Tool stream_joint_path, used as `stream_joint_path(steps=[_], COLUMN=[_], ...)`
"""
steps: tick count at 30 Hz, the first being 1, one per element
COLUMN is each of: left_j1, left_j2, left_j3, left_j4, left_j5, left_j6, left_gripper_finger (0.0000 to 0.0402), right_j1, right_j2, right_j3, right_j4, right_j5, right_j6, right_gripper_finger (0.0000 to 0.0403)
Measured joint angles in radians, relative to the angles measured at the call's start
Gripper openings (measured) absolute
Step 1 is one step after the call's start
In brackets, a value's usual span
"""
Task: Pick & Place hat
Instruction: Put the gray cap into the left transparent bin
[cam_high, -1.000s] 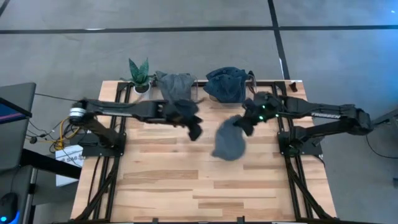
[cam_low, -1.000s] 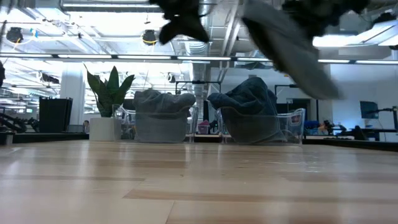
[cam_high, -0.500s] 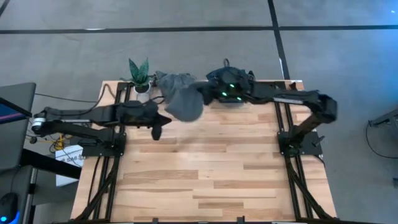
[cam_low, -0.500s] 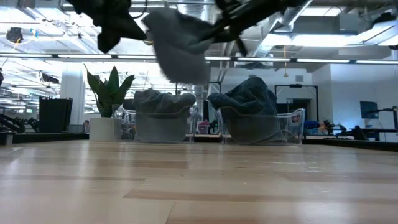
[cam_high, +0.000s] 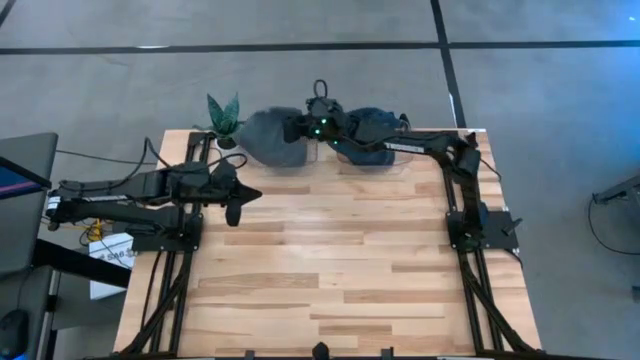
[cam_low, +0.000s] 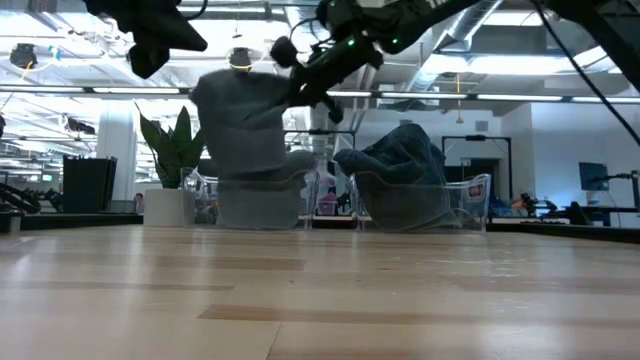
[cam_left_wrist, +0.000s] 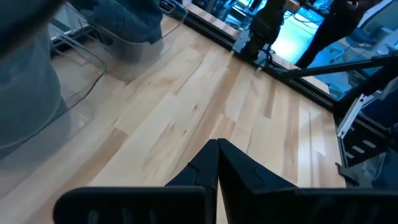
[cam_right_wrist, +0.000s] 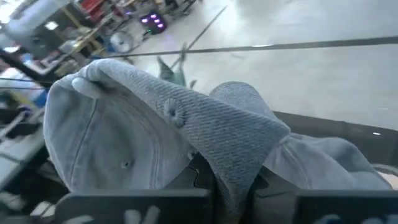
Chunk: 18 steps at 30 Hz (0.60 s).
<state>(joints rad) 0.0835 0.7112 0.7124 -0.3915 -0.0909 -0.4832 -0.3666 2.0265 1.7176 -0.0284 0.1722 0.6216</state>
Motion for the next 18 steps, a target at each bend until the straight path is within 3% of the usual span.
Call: stream_joint_path(steps=[14,18], left_j1=[0.0,0.0], left_j2=[-0.022,-0.022], left_j3=[0.0,0.0], left_j4=[-0.078,-0.08], left_j5=[0.008,0.008], left_j6=[-0.001,-0.001], left_gripper_finger=[0.0,0.0], right_j1=[0.101,0.128], right_j2=[0.023,0.023], right_j3=[0.002,0.002], right_j4=[-0.053,-0.103], right_j5=[0.396,0.485], right_j6=[0.002,0.069], right_gripper_finger=[0.0009,0.001])
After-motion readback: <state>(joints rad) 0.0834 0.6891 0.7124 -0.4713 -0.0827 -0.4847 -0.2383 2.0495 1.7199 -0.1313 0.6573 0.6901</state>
